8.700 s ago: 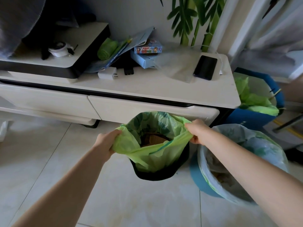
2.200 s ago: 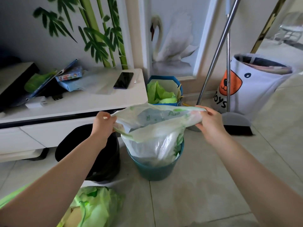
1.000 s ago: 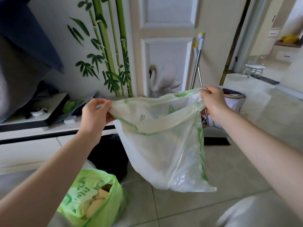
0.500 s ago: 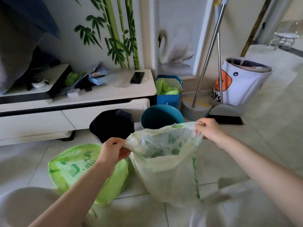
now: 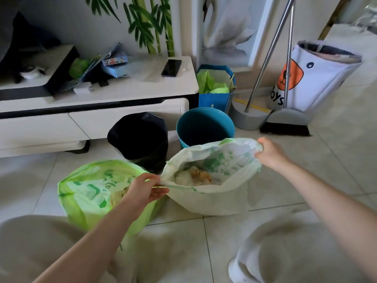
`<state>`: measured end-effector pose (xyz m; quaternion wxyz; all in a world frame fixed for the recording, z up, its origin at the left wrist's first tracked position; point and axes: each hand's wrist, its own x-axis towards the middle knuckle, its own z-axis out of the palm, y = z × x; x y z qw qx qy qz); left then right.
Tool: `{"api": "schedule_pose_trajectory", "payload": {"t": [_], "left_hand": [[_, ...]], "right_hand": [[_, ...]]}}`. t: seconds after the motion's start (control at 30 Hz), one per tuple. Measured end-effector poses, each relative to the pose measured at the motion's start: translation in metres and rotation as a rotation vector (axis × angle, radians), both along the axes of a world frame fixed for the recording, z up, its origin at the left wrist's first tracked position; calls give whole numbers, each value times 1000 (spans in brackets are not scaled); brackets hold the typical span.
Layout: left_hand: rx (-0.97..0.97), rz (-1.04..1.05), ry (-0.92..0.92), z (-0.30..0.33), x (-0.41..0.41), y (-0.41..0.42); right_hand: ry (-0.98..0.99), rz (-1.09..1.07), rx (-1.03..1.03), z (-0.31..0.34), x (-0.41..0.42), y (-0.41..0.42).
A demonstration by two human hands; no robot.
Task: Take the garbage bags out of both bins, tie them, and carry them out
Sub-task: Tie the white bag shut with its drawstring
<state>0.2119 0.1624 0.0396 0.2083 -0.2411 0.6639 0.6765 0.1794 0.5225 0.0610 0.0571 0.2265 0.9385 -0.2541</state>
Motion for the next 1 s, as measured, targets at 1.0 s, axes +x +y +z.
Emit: {"api": "schedule_pose_trajectory", "payload": {"t": [1.0], "left_hand": [[100, 51, -306, -54, 39, 110]], "right_hand": [[131, 538, 507, -20, -23, -38]]}}
